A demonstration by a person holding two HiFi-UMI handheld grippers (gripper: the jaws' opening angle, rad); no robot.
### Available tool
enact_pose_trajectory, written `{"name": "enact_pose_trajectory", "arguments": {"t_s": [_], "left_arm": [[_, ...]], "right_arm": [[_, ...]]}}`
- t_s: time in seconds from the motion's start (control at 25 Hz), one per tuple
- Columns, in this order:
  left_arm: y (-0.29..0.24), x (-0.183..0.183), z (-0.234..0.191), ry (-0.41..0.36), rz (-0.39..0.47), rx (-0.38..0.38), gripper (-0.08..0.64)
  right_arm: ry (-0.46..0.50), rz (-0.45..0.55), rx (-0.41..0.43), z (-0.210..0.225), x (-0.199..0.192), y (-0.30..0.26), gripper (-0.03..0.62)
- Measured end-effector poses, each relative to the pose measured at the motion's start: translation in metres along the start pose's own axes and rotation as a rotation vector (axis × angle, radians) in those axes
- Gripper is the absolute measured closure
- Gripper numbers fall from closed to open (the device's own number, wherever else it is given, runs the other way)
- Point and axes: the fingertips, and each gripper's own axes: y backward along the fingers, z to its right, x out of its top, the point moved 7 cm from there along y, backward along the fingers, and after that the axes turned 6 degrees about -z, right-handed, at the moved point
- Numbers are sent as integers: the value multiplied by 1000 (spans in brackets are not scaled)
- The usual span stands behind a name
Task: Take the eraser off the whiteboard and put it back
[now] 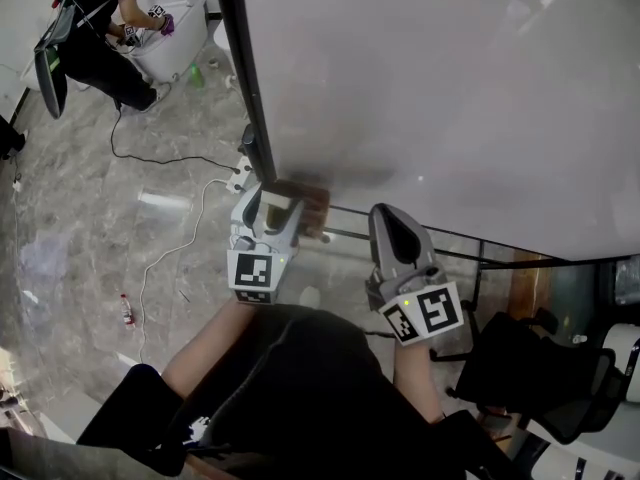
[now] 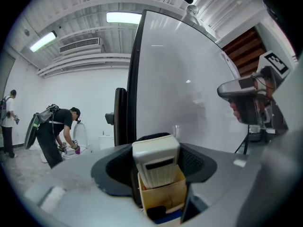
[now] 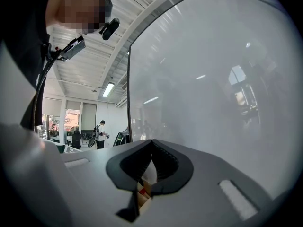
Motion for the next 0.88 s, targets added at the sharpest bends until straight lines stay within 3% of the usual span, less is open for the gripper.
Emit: {"name": "enact_pose_trajectory", "arguments": {"t_s": [0.28,0.48,0.88], "left_arm": [[-9,-9,2,-13,-31,55,267],[-12,-16,0,-69,-48,67,262],[-14,-23,2,-61,-98,80,255]], "right_arm": [[-1,-7,20,8,-1,-3,583],[2,-10,40,10,0,-7,583],[1,-12,44,11,-2,-5,583]]}}
